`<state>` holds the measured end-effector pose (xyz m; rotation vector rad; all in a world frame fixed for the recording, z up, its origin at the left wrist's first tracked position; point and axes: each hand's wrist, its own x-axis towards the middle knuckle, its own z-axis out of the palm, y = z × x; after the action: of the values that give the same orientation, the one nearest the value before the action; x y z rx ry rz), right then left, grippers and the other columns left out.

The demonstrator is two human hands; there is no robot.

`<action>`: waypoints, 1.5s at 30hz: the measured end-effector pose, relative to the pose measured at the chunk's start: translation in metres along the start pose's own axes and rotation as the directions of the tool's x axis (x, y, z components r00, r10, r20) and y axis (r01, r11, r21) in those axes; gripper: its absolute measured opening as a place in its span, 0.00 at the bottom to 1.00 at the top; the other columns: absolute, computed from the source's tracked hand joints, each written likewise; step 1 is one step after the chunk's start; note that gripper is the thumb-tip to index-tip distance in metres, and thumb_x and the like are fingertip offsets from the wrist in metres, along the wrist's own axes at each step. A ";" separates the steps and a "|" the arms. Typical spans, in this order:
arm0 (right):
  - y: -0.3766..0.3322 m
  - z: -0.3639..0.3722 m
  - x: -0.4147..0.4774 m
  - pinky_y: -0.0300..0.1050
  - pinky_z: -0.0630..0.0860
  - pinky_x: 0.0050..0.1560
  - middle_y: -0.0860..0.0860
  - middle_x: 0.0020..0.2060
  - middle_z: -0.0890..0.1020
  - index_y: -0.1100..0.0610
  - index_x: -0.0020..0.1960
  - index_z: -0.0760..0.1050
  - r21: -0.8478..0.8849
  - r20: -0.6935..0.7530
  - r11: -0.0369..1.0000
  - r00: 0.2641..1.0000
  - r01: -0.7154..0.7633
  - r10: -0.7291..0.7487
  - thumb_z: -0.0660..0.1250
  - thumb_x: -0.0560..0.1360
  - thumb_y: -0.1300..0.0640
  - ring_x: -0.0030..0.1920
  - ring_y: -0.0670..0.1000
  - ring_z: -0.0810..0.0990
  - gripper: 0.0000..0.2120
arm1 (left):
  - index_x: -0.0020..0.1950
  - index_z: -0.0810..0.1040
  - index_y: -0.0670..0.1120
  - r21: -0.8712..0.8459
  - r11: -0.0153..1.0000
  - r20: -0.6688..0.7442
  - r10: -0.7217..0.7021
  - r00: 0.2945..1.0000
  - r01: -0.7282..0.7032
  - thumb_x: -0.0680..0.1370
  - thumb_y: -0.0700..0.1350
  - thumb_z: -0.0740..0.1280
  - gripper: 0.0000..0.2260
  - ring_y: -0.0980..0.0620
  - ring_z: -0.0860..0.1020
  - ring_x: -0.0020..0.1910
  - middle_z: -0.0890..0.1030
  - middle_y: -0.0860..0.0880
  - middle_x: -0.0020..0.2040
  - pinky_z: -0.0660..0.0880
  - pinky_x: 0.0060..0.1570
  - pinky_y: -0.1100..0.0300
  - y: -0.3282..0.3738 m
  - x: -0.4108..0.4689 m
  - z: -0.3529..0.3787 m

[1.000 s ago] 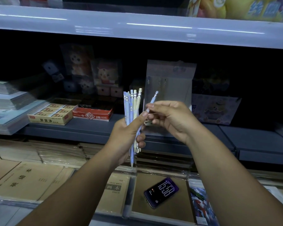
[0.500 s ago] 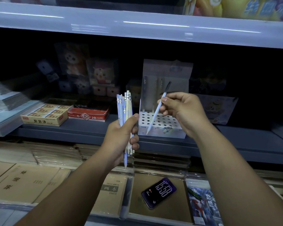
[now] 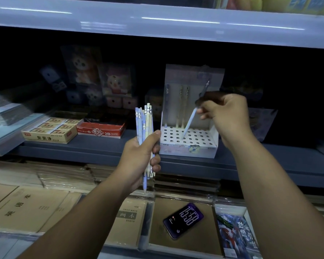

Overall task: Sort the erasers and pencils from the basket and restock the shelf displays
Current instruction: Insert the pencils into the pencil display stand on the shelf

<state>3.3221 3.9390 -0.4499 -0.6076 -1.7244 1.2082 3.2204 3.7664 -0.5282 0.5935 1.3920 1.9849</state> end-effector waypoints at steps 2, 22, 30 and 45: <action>0.003 0.000 0.006 0.47 0.81 0.38 0.53 0.37 0.86 0.59 0.44 0.83 -0.062 -0.085 0.998 0.996 0.014 -0.019 0.65 0.78 0.69 0.33 0.50 0.83 0.11 | 0.43 0.71 0.46 0.002 1.000 0.005 -0.002 1.000 0.002 0.81 0.50 0.69 0.13 0.53 0.65 0.26 0.70 0.50 0.32 0.65 0.25 0.61 0.000 0.001 0.000; 0.025 0.029 0.012 0.45 0.83 0.39 0.59 0.42 0.84 0.59 0.46 0.80 -0.379 -0.040 0.925 0.998 0.036 -0.056 0.59 0.76 0.73 0.34 0.52 0.83 0.15 | 0.41 0.71 0.46 -0.002 1.000 0.013 -0.016 1.000 0.016 0.81 0.49 0.69 0.13 0.53 0.64 0.25 0.70 0.50 0.32 0.64 0.25 0.61 0.000 0.002 -0.005; 0.056 0.037 -0.002 0.46 0.81 0.46 0.58 0.36 0.84 0.64 0.43 0.84 -0.549 -0.065 0.836 0.997 -0.006 -0.036 0.66 0.74 0.66 0.41 0.55 0.84 0.07 | 0.44 0.70 0.46 0.002 1.000 0.021 -0.016 1.000 0.016 0.81 0.50 0.69 0.12 0.53 0.64 0.26 0.70 0.50 0.32 0.65 0.26 0.61 -0.001 0.002 -0.006; -0.011 0.051 -0.046 0.38 0.69 0.25 0.56 0.29 0.79 0.64 0.42 0.81 -0.105 0.320 0.994 0.945 -0.035 0.067 0.74 0.76 0.56 0.27 0.50 0.74 0.11 | 0.47 0.75 0.46 0.027 1.000 0.032 -0.002 0.999 0.001 0.80 0.50 0.71 0.10 0.53 0.64 0.25 0.70 0.50 0.32 0.64 0.25 0.61 0.001 -0.002 0.003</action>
<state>3.2993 3.8743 -0.4640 -0.5361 -2.0636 1.3216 3.2231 3.7665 -0.5260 0.6336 1.4021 1.9501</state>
